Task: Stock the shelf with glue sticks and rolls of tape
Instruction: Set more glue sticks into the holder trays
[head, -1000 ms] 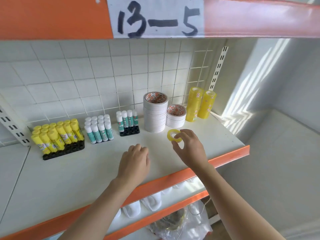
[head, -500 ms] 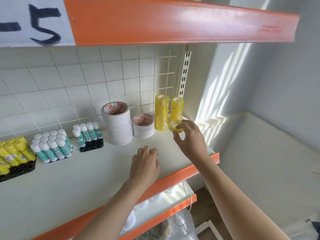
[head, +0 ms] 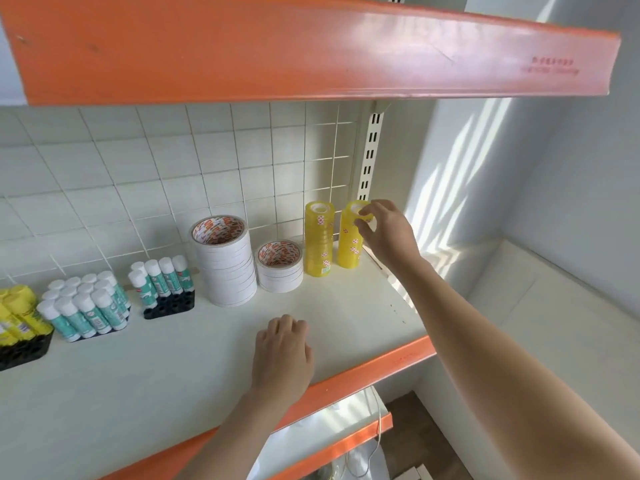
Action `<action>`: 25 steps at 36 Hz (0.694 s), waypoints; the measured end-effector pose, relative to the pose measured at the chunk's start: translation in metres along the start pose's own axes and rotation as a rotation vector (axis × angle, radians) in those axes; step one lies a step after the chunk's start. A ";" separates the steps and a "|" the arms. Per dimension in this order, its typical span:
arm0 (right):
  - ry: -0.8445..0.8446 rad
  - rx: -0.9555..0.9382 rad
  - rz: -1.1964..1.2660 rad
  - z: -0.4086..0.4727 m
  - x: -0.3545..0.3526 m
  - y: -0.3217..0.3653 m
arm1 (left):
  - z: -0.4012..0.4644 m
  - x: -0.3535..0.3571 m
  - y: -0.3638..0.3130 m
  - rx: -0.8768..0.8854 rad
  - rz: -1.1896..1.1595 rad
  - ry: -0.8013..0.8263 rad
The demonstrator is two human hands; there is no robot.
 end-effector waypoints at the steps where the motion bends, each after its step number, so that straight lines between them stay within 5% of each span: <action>1: 0.009 -0.004 -0.007 0.002 0.002 0.001 | 0.000 0.001 0.000 0.001 -0.002 -0.003; 20: 0.104 -0.121 0.006 0.018 0.030 0.044 | 0.000 0.000 0.001 -0.022 -0.055 0.076; 25: 0.129 -0.108 -0.001 0.022 0.034 0.047 | 0.000 0.001 0.002 -0.006 -0.040 -0.024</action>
Point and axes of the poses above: each hand's wrist, its own z-axis towards the middle knuckle, its own x-axis out of the palm, y = z × x, the point moved 2 cm from there along z, towards the middle knuckle, and after that the axes turned 14 degrees about x, right-handed, at the moved point
